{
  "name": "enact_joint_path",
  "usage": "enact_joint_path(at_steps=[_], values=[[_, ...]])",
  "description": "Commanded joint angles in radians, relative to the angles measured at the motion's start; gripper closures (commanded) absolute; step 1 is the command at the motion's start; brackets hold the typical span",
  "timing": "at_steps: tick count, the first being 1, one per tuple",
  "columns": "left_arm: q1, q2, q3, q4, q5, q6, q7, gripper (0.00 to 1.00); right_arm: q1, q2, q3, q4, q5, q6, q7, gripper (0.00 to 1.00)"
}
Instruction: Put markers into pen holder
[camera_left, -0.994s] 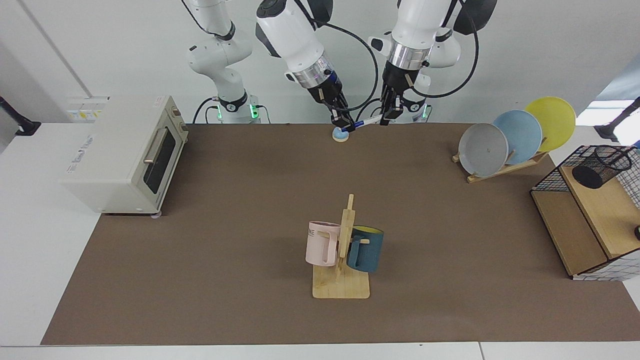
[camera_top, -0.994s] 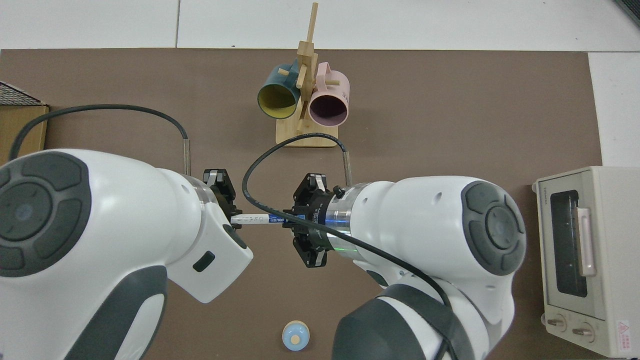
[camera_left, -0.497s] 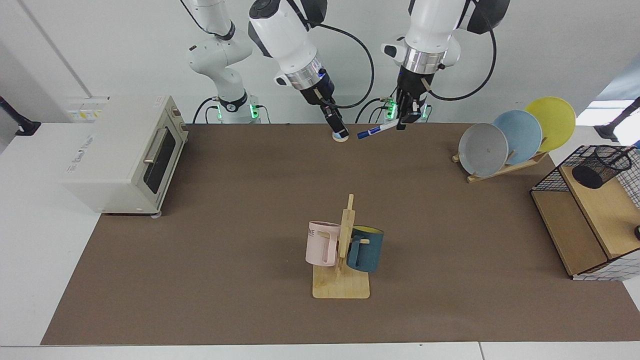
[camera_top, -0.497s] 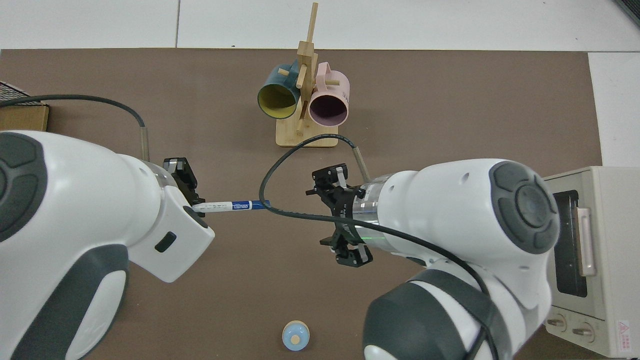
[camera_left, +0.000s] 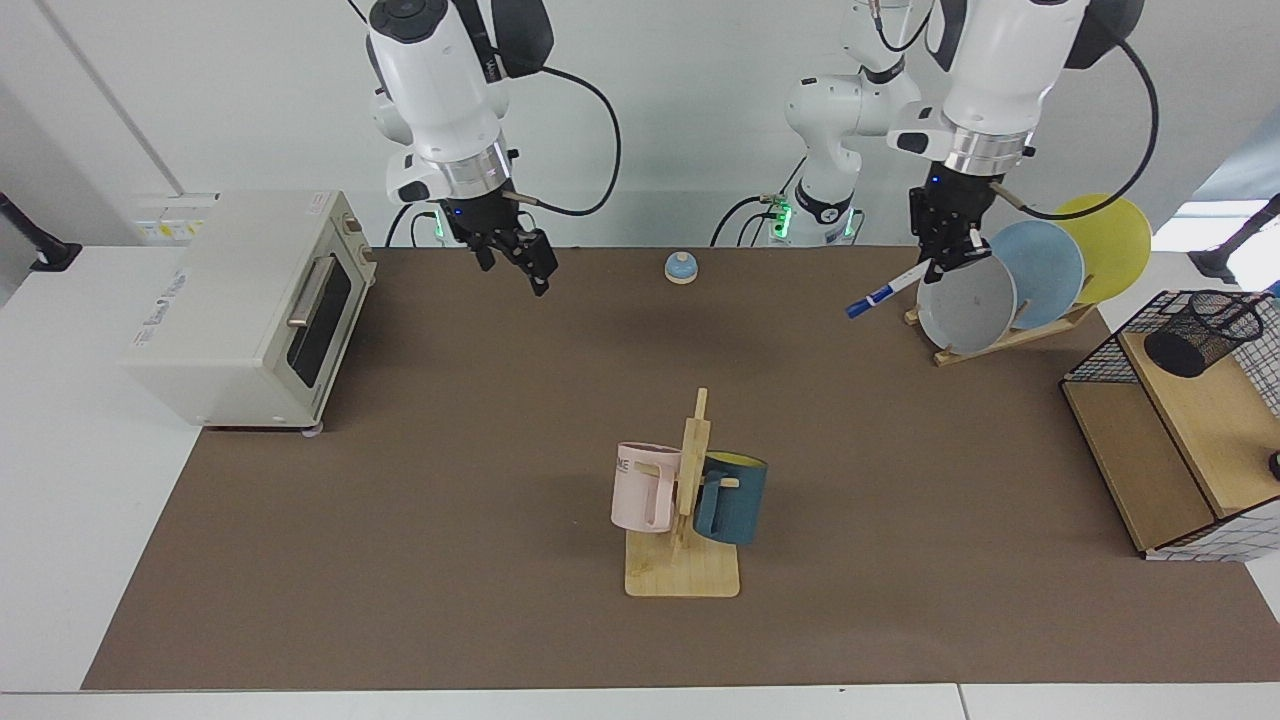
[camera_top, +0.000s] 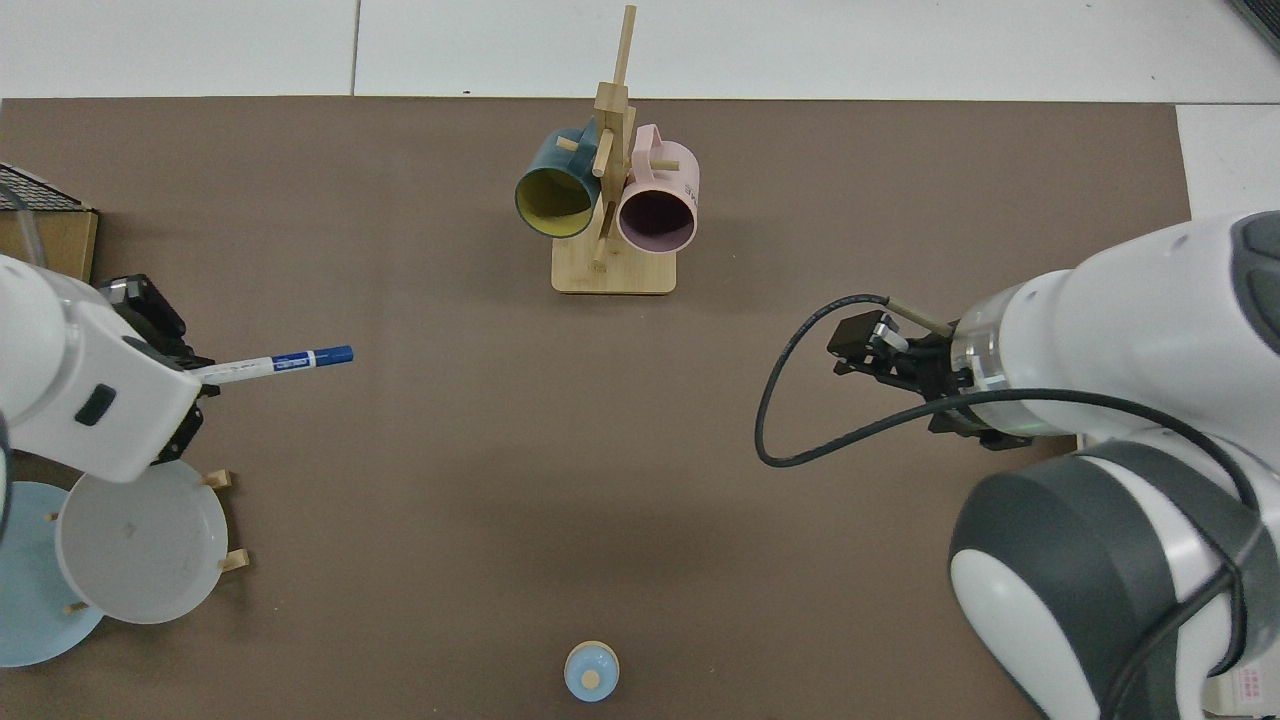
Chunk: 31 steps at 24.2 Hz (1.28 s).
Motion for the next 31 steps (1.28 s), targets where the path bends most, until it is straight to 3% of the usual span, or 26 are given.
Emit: enact_joint_path(at_steps=[1, 6, 9, 22, 31], values=[[-0.002, -0.01, 0.092, -0.025, 0.049, 0.058, 0.029, 1.0, -0.113, -0.022, 0.015, -0.011, -0.068, -0.03, -0.329, 0.0], [-0.001, 0.01, 0.187, -0.019, 0.107, 0.103, 0.078, 1.0, -0.236, -0.025, 0.014, -0.008, -0.076, -0.053, -0.724, 0.0], [-0.001, 0.031, 0.242, -0.005, 0.13, 0.121, 0.119, 1.0, -0.276, -0.041, 0.017, -0.008, -0.07, -0.062, -0.861, 0.0], [0.021, 0.203, 0.436, 0.208, 0.345, 0.179, 0.39, 1.0, -0.285, -0.035, 0.009, 0.044, -0.072, -0.073, -0.756, 0.0], [0.024, 0.222, 0.509, 0.23, 0.466, 0.21, 0.486, 1.0, -0.285, -0.05, 0.012, 0.038, -0.055, -0.071, -0.751, 0.0]])
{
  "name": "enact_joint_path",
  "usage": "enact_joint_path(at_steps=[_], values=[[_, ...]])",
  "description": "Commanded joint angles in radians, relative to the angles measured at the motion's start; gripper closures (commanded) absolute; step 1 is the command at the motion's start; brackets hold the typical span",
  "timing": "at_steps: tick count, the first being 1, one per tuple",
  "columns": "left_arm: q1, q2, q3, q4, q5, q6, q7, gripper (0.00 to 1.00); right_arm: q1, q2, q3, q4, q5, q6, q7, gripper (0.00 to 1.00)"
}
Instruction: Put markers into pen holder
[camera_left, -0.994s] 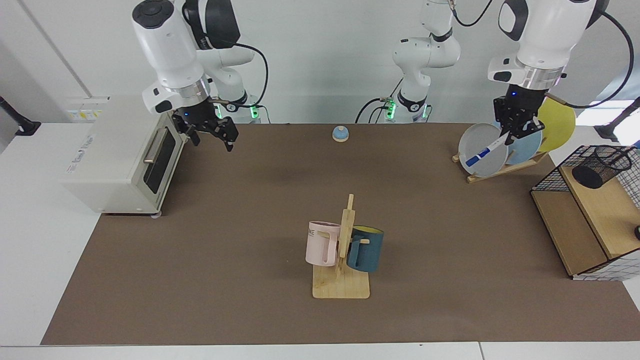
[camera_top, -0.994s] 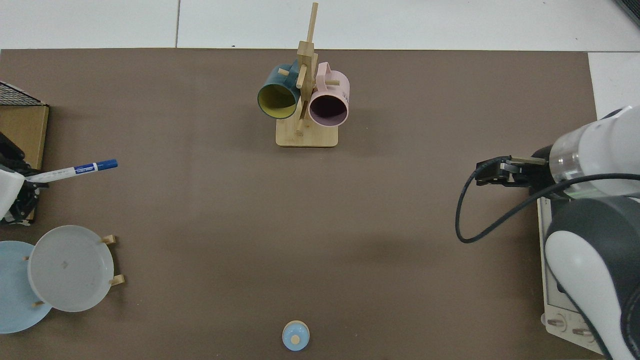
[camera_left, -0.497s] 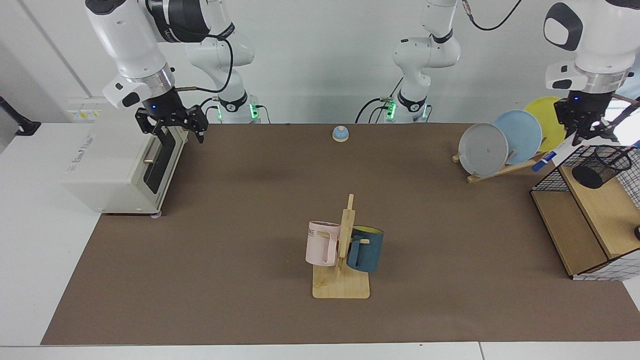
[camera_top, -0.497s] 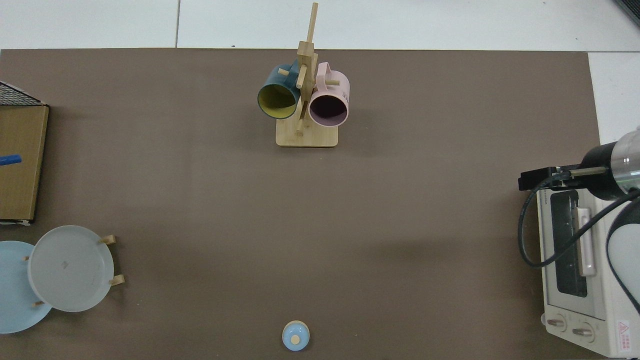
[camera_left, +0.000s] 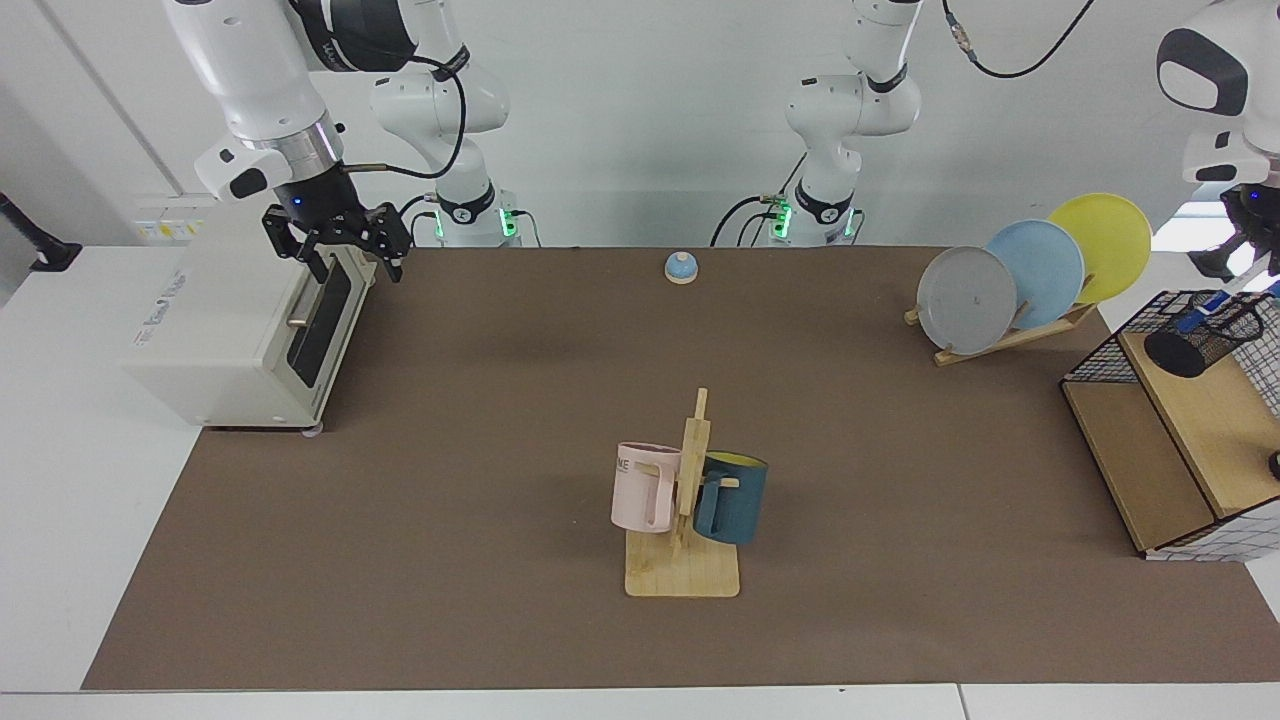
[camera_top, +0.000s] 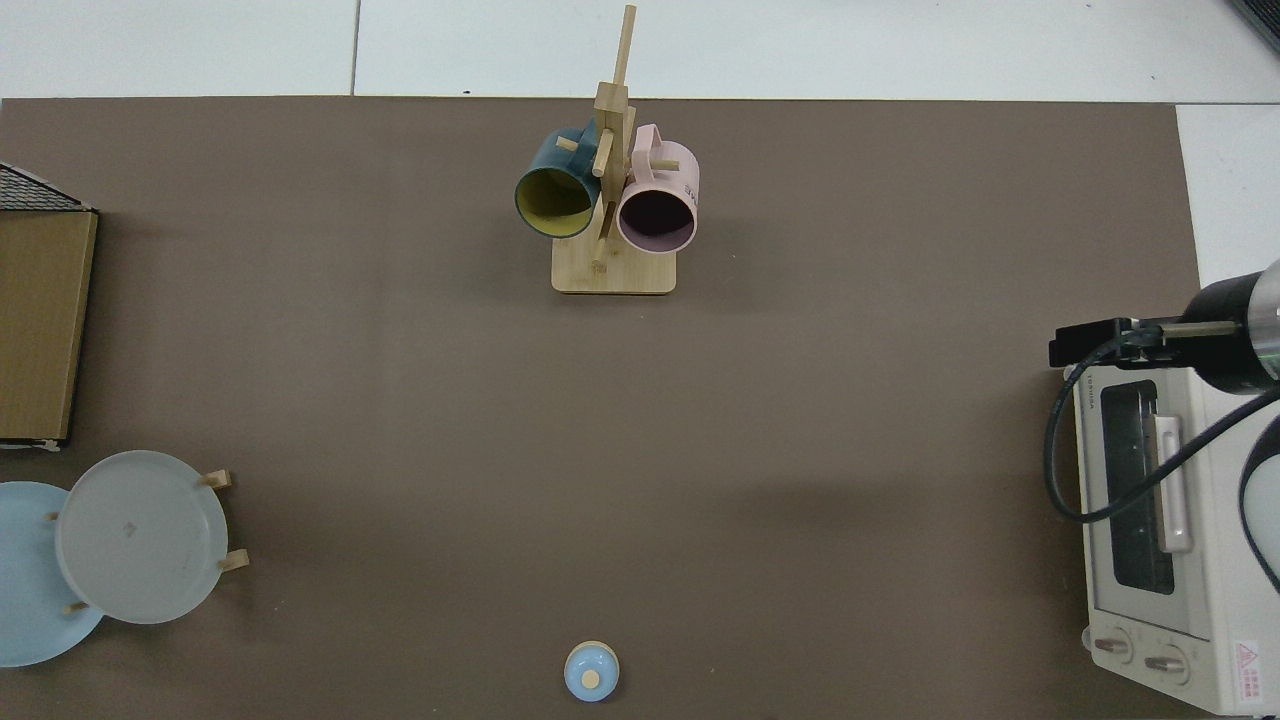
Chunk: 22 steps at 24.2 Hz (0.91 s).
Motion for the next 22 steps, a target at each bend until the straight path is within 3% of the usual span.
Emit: enact_joint_path(at_steps=[1, 11, 22], values=[[0.004, 0.029, 0.032, 0.052, 0.054, 0.005, 0.046, 1.0, -0.012, -0.009, 0.011, 0.005, 0.007, -0.022, 0.019, 0.0], [0.003, 0.105, 0.038, 0.107, 0.205, 0.027, 0.051, 1.0, -0.012, -0.009, 0.011, 0.005, 0.007, -0.019, 0.019, 0.0], [0.01, 0.213, 0.041, 0.106, 0.229, 0.039, 0.049, 1.0, -0.012, -0.009, 0.011, 0.005, 0.007, -0.019, 0.019, 0.0]])
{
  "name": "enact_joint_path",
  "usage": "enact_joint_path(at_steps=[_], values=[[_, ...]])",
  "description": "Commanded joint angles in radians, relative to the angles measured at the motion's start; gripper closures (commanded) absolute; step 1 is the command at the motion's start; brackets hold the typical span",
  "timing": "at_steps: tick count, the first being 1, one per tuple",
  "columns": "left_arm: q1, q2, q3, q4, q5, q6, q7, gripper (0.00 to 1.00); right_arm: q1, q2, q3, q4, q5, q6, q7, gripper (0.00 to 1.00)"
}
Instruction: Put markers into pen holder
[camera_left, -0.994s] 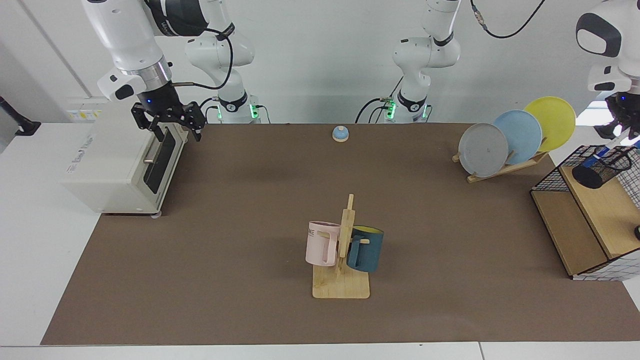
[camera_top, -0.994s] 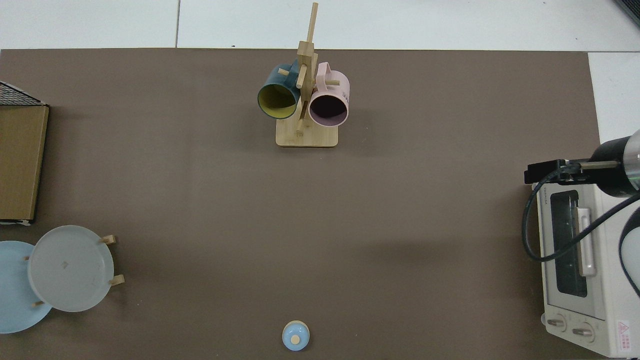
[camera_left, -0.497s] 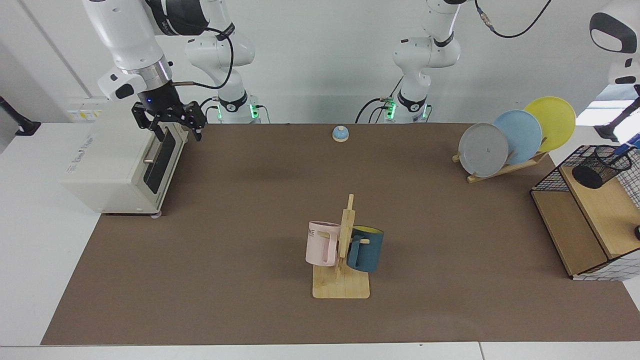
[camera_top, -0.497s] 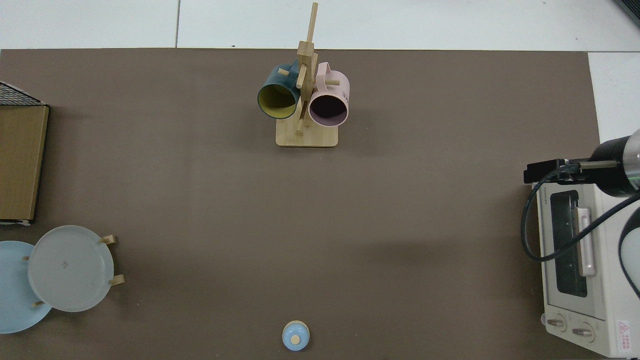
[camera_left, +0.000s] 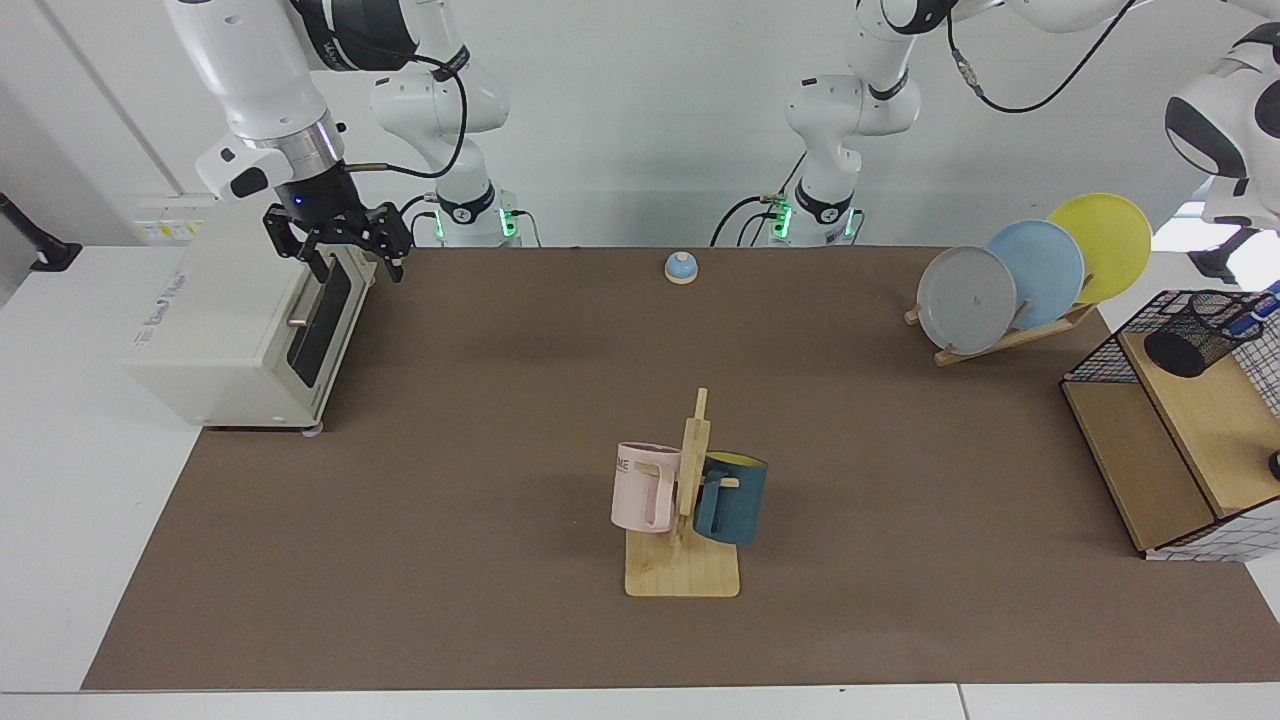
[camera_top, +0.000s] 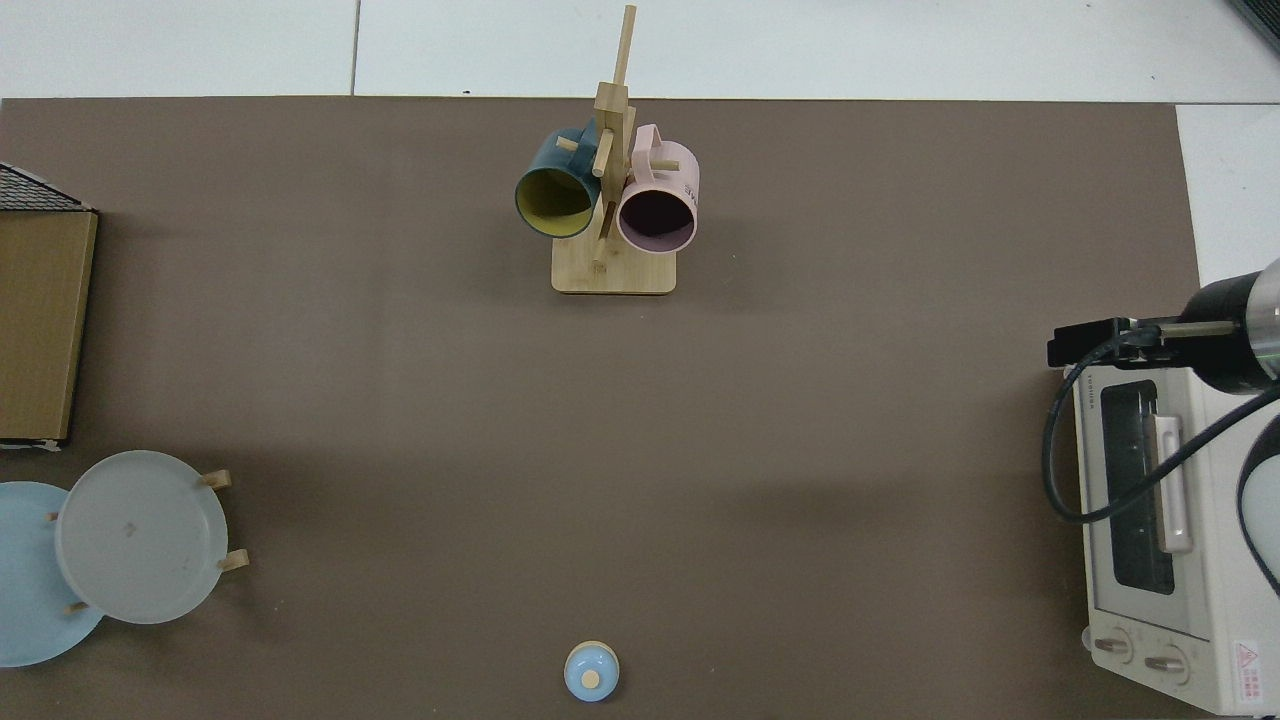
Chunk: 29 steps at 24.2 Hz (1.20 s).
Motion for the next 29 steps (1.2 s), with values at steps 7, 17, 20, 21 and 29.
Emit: enact_joint_path(at_steps=[7, 17, 20, 21, 29], values=[[0.004, 0.106, 0.008, 0.027, 0.041, -0.012, 0.004, 0.87, -0.012, -0.009, 0.009, 0.005, 0.006, -0.017, 0.016, 0.0], [-0.02, 0.11, -0.025, 0.068, 0.099, -0.116, -0.017, 0.0, -0.012, -0.009, 0.009, 0.005, 0.006, -0.017, 0.016, 0.0], [-0.028, 0.1, -0.065, 0.093, 0.086, -0.124, -0.02, 0.0, -0.012, -0.009, 0.009, 0.005, 0.006, -0.017, 0.016, 0.0], [-0.029, 0.097, -0.084, 0.096, 0.074, -0.127, -0.025, 0.0, -0.012, -0.009, 0.009, 0.005, 0.006, -0.017, 0.016, 0.0], [-0.026, 0.1, -0.13, 0.127, -0.27, -0.144, -0.244, 0.0, -0.012, -0.009, 0.009, 0.005, 0.006, -0.017, 0.016, 0.0]])
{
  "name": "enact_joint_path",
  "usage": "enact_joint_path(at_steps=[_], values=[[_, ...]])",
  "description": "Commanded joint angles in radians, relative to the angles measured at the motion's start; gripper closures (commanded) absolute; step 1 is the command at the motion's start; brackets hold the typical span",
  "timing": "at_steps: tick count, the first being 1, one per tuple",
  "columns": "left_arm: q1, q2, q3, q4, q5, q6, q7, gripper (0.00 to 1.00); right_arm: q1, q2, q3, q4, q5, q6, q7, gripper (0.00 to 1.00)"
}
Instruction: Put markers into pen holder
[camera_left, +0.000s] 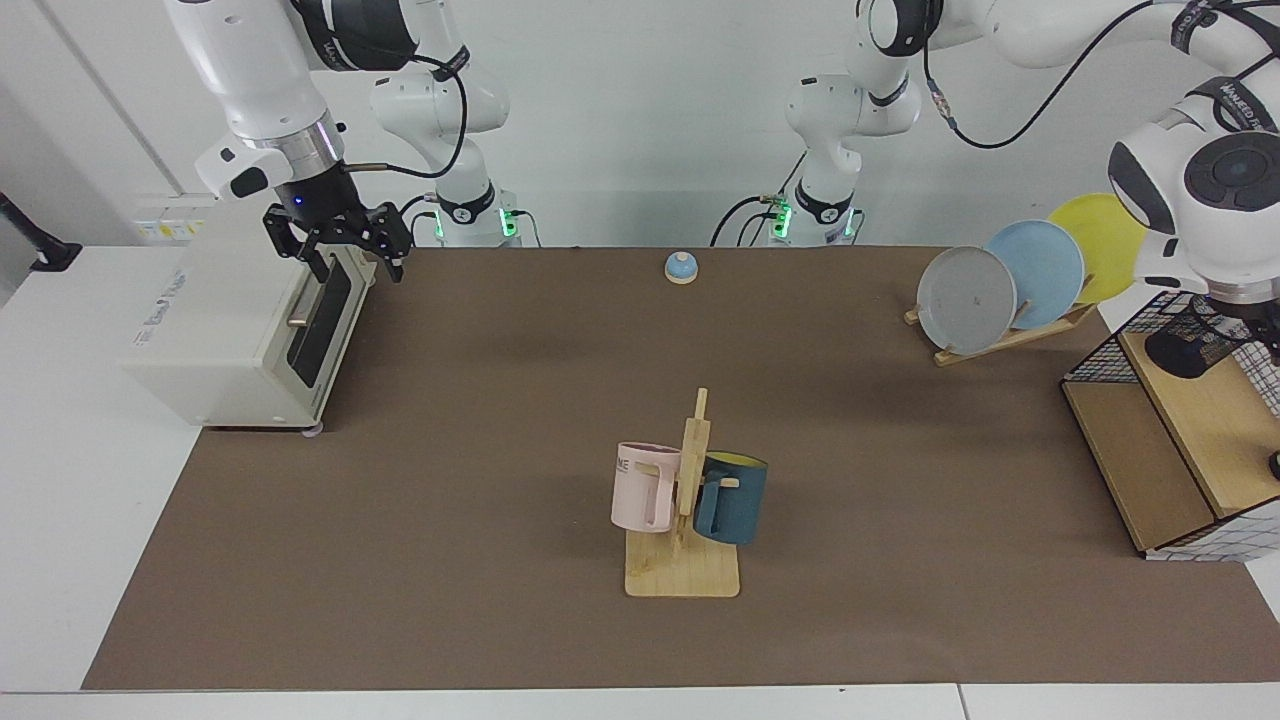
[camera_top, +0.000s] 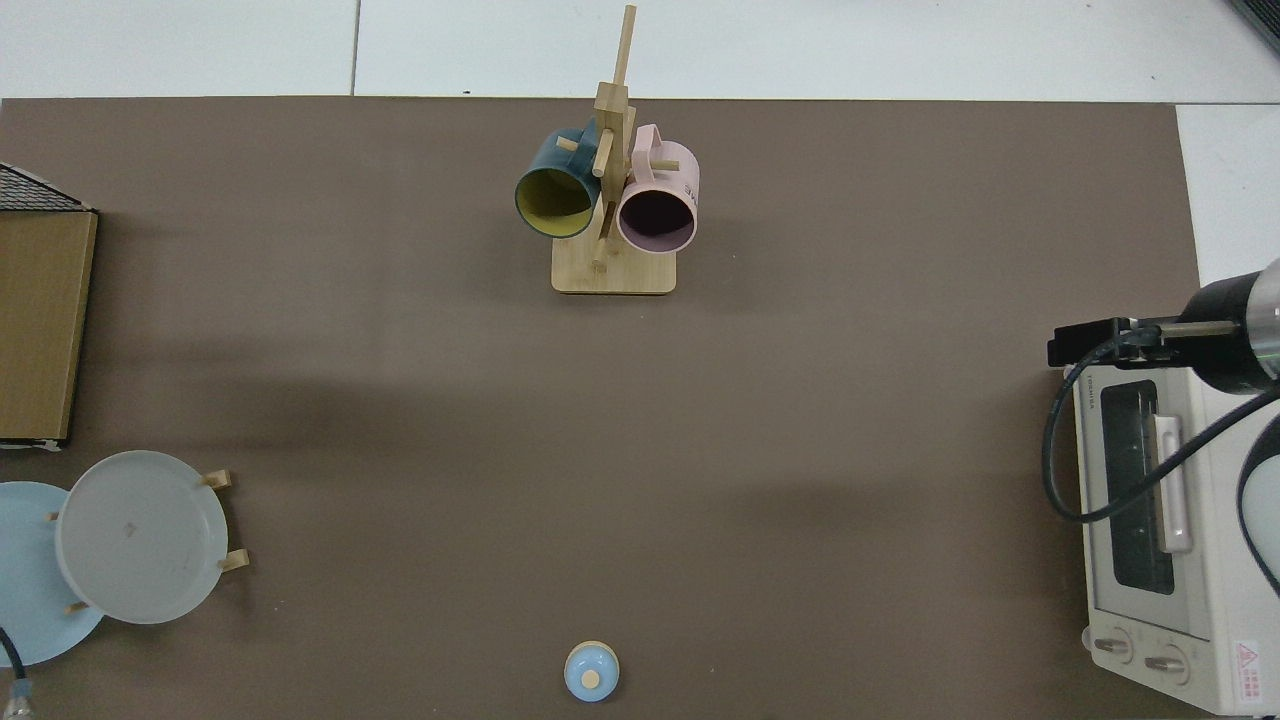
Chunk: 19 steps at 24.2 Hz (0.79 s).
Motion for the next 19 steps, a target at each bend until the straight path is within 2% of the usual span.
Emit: enact_joint_path(at_steps=[1, 4, 6, 8, 12, 19], values=[[0.003, -0.001, -0.001, 0.018, -0.228, -0.039, -0.125, 0.0, -0.012, -0.009, 0.009, 0.004, 0.006, -0.017, 0.016, 0.0], [-0.005, -0.018, 0.003, -0.013, -0.347, -0.086, -0.266, 0.0, -0.012, -0.009, 0.009, 0.004, 0.006, -0.017, 0.016, 0.0], [-0.043, -0.035, -0.004, -0.048, -0.347, -0.122, -0.411, 0.0, -0.012, -0.009, 0.009, 0.004, 0.006, -0.017, 0.016, 0.0], [-0.057, -0.064, -0.017, -0.094, -0.359, -0.125, -0.538, 0.0, -0.012, -0.009, 0.009, 0.004, 0.006, -0.017, 0.016, 0.0], [-0.057, -0.115, -0.079, -0.202, -0.396, -0.096, -0.747, 0.0, -0.012, -0.009, 0.009, 0.004, 0.006, -0.017, 0.016, 0.0], [-0.053, -0.144, -0.168, -0.271, -0.528, -0.091, -1.03, 0.0, -0.012, -0.009, 0.009, 0.004, 0.006, -0.017, 0.016, 0.0]])
